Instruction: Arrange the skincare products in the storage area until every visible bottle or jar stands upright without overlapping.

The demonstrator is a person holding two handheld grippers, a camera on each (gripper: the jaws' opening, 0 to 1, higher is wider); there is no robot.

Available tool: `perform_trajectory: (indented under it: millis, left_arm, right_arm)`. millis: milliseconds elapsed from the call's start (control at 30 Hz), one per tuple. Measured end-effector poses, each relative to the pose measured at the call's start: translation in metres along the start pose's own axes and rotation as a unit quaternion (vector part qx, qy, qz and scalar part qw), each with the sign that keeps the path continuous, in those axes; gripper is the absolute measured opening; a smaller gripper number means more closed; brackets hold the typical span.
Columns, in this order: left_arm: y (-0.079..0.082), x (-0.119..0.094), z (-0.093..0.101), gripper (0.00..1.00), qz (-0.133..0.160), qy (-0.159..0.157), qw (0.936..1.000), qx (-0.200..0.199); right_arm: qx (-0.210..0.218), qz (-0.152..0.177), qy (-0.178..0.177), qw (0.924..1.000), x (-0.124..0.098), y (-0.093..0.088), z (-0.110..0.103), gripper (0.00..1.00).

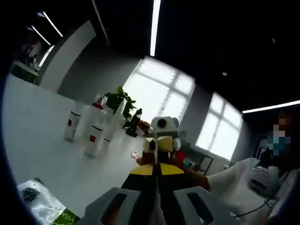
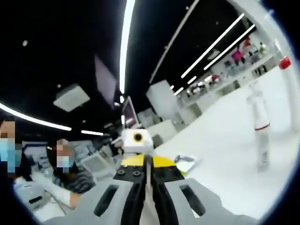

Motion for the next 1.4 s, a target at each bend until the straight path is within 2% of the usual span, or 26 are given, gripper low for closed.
perform_trajectory:
  millis: [67, 200, 233, 333, 467, 533, 633, 733, 867, 967, 1000, 1067, 1133, 1200, 1233, 1400]
  left_arm:
    - [0.002, 0.001, 0.002, 0.03, 0.004, -0.004, 1.0000, 0.004]
    - [0.004, -0.002, -0.002, 0.03, 0.000, 0.011, 0.9999, 0.009]
    - [0.004, -0.003, -0.001, 0.03, 0.006, 0.010, 0.9999, 0.005]
    - [0.008, -0.009, -0.004, 0.03, 0.016, 0.011, 0.9998, -0.001]
    - [0.011, -0.011, 0.000, 0.02, 0.028, 0.001, 0.9996, -0.003]
    - [0.010, -0.012, 0.001, 0.01, 0.022, -0.016, 0.9995, -0.017]
    - [0.012, -0.015, -0.002, 0.01, 0.022, -0.013, 0.9995, -0.020]
    - [0.012, -0.014, -0.001, 0.01, 0.020, -0.011, 0.9995, -0.024]
    - [0.016, -0.016, -0.004, 0.01, 0.031, -0.008, 0.9983, -0.048]
    - [0.016, -0.015, -0.004, 0.01, 0.038, 0.000, 0.9976, -0.059]
    - [0.016, -0.014, -0.004, 0.01, 0.047, 0.013, 0.9966, -0.066]
    - [0.014, -0.014, -0.001, 0.00, 0.053, 0.011, 0.9951, -0.082]
    - [0.017, -0.016, -0.002, 0.00, 0.072, 0.013, 0.9923, -0.100]
    - [0.019, -0.019, -0.003, 0.00, 0.083, 0.020, 0.9917, -0.097]
    - [0.025, -0.022, -0.005, 0.00, 0.115, 0.040, 0.9890, -0.084]
    - [0.026, -0.028, -0.004, 0.00, 0.137, 0.045, 0.9849, -0.095]
  right_arm:
    - [-0.011, 0.003, 0.015, 0.9998, -0.004, 0.001, -0.006, 0.00]
    - [-0.014, 0.011, 0.010, 0.9998, -0.010, 0.004, -0.005, 0.00]
    - [-0.007, 0.027, 0.010, 0.9996, -0.013, 0.008, -0.004, 0.00]
    - [-0.002, 0.035, 0.011, 0.9993, -0.014, 0.010, -0.004, 0.00]
    - [0.009, 0.035, 0.025, 0.9990, -0.012, 0.008, -0.007, 0.00]
    - [0.012, 0.031, 0.028, 0.9990, -0.010, 0.006, -0.009, 0.00]
    - [0.013, 0.032, 0.033, 0.9988, -0.010, 0.005, -0.011, 0.00]
    - [0.010, 0.034, 0.029, 0.9989, -0.009, 0.005, -0.010, 0.00]
    - [-0.005, 0.065, 0.014, 0.9978, -0.007, 0.010, -0.005, 0.02]
    - [-0.004, 0.066, 0.010, 0.9977, -0.003, 0.008, -0.002, 0.05]
    - [-0.001, 0.065, 0.010, 0.9978, -0.001, 0.007, -0.002, 0.06]
    - [-0.001, 0.054, 0.004, 0.9986, 0.003, 0.004, 0.000, 0.09]
    - [-0.004, 0.051, -0.002, 0.9987, 0.005, 0.002, 0.002, 0.12]
    - [-0.008, 0.050, -0.012, 0.9986, 0.006, 0.001, 0.007, 0.16]
    - [-0.007, 0.051, -0.012, 0.9986, 0.007, 0.000, 0.008, 0.18]
    - [-0.014, 0.035, -0.023, 0.9990, 0.011, -0.004, 0.014, 0.23]
Point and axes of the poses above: the point that each gripper's makers call its tool centre point, and the gripper's own axes: x roughly forward along the fingers, z roughly to its right, y roughly out of its top, the point moved 4 cm from there along -x, roughly backward along the fingers, and after that the axes turned 10 degrees about -z, right-handed, at the moved point
